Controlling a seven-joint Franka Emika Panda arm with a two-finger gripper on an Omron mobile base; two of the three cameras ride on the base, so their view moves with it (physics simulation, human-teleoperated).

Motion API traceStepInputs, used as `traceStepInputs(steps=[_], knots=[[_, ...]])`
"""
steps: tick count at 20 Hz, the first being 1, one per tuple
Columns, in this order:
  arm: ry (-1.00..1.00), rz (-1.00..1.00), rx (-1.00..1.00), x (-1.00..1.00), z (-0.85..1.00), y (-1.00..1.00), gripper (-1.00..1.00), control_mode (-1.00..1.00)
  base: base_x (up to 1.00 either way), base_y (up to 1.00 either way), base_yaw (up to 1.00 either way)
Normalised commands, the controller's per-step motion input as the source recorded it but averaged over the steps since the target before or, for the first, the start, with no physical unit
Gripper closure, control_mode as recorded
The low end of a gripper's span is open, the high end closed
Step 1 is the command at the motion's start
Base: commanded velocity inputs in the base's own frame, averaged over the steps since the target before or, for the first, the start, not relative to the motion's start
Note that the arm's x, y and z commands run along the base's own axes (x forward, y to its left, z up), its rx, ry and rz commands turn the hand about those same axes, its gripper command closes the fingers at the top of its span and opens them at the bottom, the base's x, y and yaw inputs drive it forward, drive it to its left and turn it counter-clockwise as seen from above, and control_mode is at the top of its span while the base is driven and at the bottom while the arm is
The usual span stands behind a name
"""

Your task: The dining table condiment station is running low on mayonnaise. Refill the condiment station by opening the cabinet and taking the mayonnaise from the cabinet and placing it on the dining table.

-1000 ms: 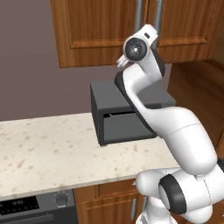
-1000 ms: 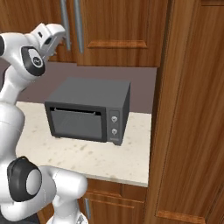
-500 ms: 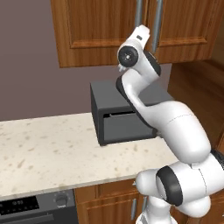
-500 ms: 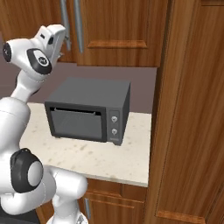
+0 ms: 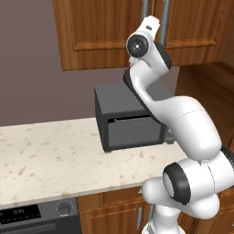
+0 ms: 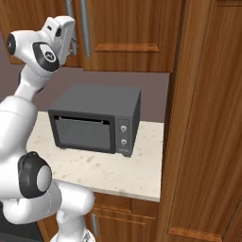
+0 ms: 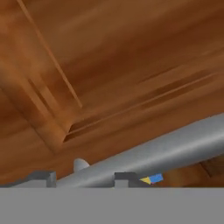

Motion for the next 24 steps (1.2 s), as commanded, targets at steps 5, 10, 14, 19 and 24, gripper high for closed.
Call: traceStepInputs(steps=[5, 10, 14, 19, 24], knots=[[0.07, 0.00, -0.04, 0.45, -0.09, -0.25, -1.00, -1.00, 0.00, 0.00, 0.00], [0.00, 0.00, 0.00, 0.01, -0.27, -0.62, -1.00, -1.00, 0.00, 0.00, 0.00], [0.00, 0.00, 0.00, 0.00, -0.33, -0.73, -1.00, -1.00, 0.00, 0.00, 0.00], [0.00, -0.01, 0.00, -0.17, -0.28, -0.76, -1.00, -1.00, 0.00, 0.00, 0.00], [0.00, -0.06, 0.00, -0.77, -0.15, -0.75, -1.00, -1.00, 0.00, 0.00, 0.00]])
